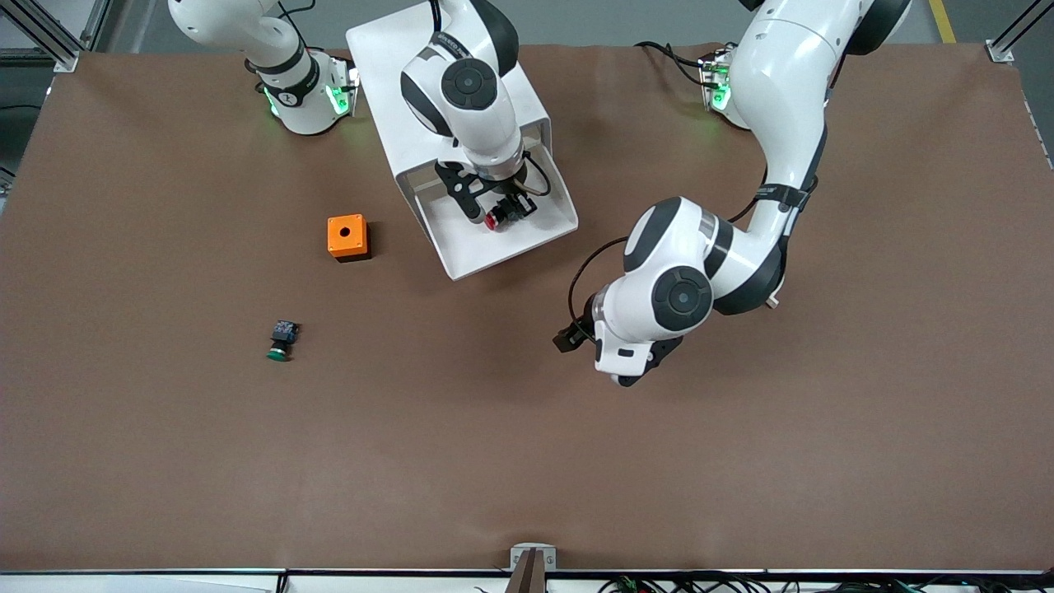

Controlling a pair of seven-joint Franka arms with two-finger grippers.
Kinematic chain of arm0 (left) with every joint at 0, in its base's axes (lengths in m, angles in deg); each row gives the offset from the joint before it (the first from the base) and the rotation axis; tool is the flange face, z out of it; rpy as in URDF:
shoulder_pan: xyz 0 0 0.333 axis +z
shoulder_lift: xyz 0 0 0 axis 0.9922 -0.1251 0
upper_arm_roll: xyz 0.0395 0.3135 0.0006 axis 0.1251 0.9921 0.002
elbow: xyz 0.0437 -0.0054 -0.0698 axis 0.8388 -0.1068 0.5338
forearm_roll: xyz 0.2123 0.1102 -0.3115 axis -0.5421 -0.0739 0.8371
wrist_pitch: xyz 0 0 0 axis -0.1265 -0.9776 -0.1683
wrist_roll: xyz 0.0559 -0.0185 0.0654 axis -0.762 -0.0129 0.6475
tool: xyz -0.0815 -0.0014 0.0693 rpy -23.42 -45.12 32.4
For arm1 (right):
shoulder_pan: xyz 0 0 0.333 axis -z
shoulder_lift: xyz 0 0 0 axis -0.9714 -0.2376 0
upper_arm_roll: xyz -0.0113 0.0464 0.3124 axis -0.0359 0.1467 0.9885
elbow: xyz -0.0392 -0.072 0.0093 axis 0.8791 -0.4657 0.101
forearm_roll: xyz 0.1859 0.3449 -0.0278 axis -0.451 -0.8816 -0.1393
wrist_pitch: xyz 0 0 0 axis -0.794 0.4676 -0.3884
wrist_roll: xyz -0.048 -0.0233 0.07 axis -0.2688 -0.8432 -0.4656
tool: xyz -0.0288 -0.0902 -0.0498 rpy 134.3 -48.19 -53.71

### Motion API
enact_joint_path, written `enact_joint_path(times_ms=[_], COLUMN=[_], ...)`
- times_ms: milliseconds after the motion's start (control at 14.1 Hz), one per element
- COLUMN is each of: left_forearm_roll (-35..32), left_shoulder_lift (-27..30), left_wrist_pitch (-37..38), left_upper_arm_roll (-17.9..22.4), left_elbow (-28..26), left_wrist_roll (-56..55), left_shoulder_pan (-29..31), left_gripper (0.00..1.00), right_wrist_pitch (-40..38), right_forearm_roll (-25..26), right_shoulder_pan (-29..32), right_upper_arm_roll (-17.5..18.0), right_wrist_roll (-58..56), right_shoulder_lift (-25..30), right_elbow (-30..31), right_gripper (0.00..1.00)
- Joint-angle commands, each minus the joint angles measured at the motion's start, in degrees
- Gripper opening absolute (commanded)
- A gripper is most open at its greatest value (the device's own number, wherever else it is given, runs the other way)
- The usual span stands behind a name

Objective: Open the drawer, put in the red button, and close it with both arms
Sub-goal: 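Lower the red button into the drawer and open the right gripper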

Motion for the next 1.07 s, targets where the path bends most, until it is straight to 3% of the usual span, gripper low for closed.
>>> enact_joint_path(times_ms=[0,213,640,996], left_forearm_roll=[-5.87,-9.84,-11.60,-11.34], left_shoulder_lift=[1.58,3.15,3.60,3.60], left_wrist_pitch=[-1.80,-2.86,-2.07,-2.07], left_upper_arm_roll=[0.67,0.50,-0.12,-3.89], left_elbow=[-2.45,-5.17,-6.68,-7.03], left_wrist_roll=[-2.27,-5.88,-5.01,-5.01], left_shoulder_pan=[-2.11,-2.90,-3.69,-3.61], left_gripper=[1.00,1.00,1.00,1.00], right_wrist_pitch=[0.16,-0.98,-20.82,-30.68], right_forearm_roll=[-0.98,-0.80,-0.97,-0.89], right_shoulder_pan=[-0.27,1.39,11.14,20.10], right_upper_arm_roll=[-0.61,-0.96,-0.96,-1.22], right_wrist_roll=[-0.11,-5.81,-21.79,-37.00], right_shoulder_lift=[-0.07,0.10,0.71,2.99], right_elbow=[-0.94,-1.65,-12.97,-16.24], right_gripper=[1.00,1.00,1.00,1.00])
